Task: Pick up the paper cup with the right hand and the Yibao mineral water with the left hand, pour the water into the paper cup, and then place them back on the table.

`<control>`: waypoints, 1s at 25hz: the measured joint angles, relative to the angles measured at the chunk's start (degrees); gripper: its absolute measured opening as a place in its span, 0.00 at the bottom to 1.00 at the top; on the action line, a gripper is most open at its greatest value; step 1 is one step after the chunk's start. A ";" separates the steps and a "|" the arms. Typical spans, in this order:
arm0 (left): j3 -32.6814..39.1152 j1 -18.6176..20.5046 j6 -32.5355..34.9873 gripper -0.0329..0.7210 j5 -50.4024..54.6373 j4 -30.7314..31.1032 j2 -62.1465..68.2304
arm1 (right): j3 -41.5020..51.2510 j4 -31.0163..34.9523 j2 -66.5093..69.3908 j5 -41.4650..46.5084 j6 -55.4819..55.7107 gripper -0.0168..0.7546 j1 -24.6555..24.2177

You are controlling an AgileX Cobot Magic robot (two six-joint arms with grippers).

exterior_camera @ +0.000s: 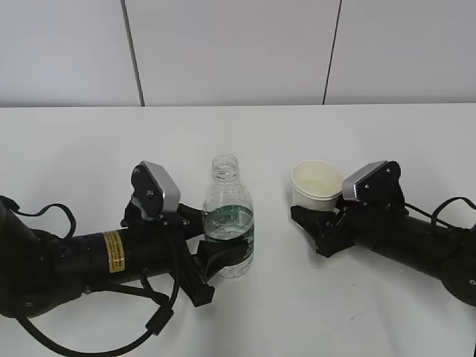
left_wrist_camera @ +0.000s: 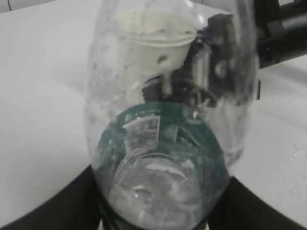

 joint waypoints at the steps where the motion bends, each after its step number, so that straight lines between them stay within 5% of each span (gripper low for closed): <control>1: 0.00 0.00 0.05 0.55 0.00 -0.56 0.00 | 0.00 0.00 0.00 0.00 0.00 0.74 0.00; 25: 0.00 -0.05 0.54 0.63 -0.10 -1.70 0.17 | 0.00 -2.54 0.00 -0.17 -0.02 0.80 0.00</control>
